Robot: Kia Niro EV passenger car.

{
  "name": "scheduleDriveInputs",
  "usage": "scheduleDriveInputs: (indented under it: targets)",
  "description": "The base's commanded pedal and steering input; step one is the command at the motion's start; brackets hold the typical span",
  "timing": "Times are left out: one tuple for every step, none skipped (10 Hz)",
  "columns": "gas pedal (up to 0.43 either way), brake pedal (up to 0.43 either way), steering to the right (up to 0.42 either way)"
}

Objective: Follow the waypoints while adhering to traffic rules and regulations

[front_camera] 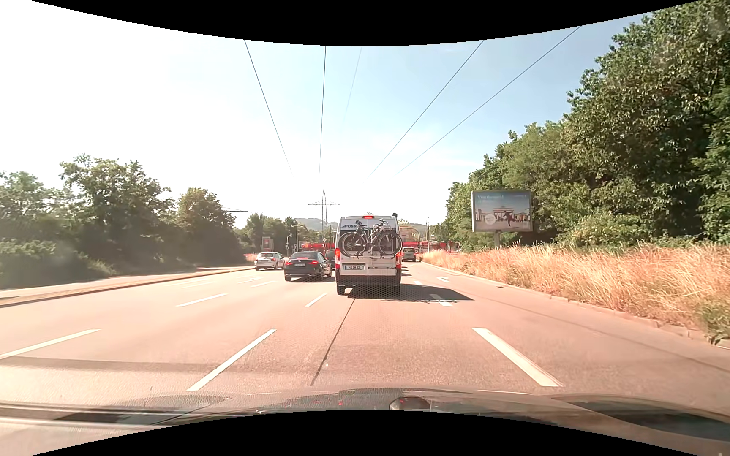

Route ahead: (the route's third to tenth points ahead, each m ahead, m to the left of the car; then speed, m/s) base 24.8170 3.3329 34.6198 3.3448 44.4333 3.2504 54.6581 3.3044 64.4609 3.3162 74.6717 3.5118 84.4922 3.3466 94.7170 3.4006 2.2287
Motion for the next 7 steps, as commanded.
scheduleDriveInputs:
  targets:
    - [0.000,0.067,-0.005]
    - [0.000,0.043,-0.005]
    - [0.000,0.030,-0.003]
    - [0.000,0.030,-0.002]
    - [0.000,0.024,0.001]
    - [0.000,0.012,0.003]
    - [0.000,0.006,0.004]
